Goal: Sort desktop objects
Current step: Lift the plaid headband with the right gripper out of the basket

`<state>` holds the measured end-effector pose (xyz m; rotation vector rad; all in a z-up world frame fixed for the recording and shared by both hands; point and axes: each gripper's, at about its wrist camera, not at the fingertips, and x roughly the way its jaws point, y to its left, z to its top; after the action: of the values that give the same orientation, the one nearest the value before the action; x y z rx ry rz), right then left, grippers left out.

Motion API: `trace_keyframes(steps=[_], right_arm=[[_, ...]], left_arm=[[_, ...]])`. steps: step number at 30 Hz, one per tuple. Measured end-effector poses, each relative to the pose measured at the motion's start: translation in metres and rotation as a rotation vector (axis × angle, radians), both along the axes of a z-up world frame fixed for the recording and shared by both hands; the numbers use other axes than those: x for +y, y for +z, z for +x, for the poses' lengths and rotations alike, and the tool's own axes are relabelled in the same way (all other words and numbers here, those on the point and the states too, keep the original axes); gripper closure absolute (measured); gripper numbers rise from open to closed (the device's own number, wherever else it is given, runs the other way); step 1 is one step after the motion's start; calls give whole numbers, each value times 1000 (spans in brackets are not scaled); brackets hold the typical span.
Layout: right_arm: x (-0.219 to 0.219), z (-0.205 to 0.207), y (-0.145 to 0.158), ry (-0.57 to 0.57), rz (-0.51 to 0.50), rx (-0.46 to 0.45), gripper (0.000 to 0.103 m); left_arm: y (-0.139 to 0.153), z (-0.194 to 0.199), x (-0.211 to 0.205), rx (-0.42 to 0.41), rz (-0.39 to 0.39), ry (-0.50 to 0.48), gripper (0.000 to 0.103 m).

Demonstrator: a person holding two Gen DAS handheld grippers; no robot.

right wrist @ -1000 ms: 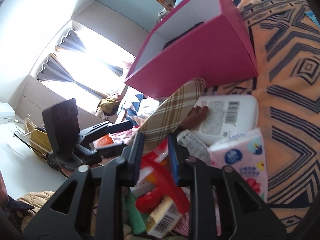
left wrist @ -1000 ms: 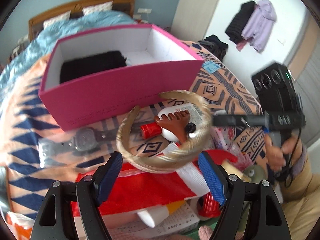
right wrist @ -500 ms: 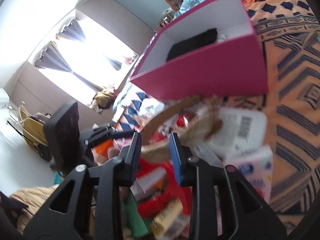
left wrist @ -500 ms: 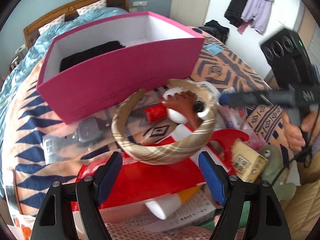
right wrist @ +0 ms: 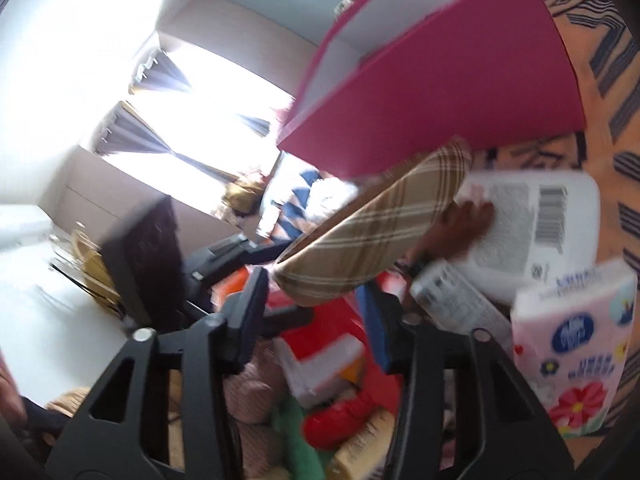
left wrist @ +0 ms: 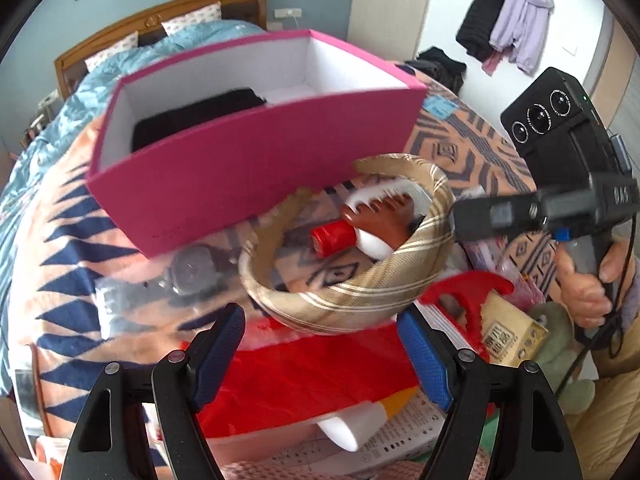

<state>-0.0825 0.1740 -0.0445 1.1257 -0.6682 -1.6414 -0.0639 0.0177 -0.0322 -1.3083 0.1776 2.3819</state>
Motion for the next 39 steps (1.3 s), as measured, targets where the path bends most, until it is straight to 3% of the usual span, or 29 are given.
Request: trace_keyframes(steps=[9,11,12,13,15,19,24,29,36,39], right_arm=[[5,-19,13,-80,-74,-49,57],[8,-25,17,-81,-67,-41,56],[5,-24,17,-75,-61,-32,56],[1,-22,20,-70,-37,-6,56],[4,-18,32,-62,45,66,56],[3,-1,51,-52,243,267,56],[-2,22,70,-110,486,582,56],[-24,23,66,-77,614,756,56],[-48,14,70,-93,675,841,56],[-53,16,74,-116,712,925,70]], left_arm=[[14,-17,-4,112,-46,59,23],[16,-23,-9,120,-39,91,27],[17,-25,-11,120,-27,101,35],[18,-30,-15,113,-1,108,42],[20,-37,-18,103,30,114,45],[24,-46,-21,109,42,117,46],[25,-52,-20,99,43,126,46],[26,-58,-21,90,54,140,46],[29,-63,-17,95,58,134,46],[32,-64,-18,106,67,143,45]])
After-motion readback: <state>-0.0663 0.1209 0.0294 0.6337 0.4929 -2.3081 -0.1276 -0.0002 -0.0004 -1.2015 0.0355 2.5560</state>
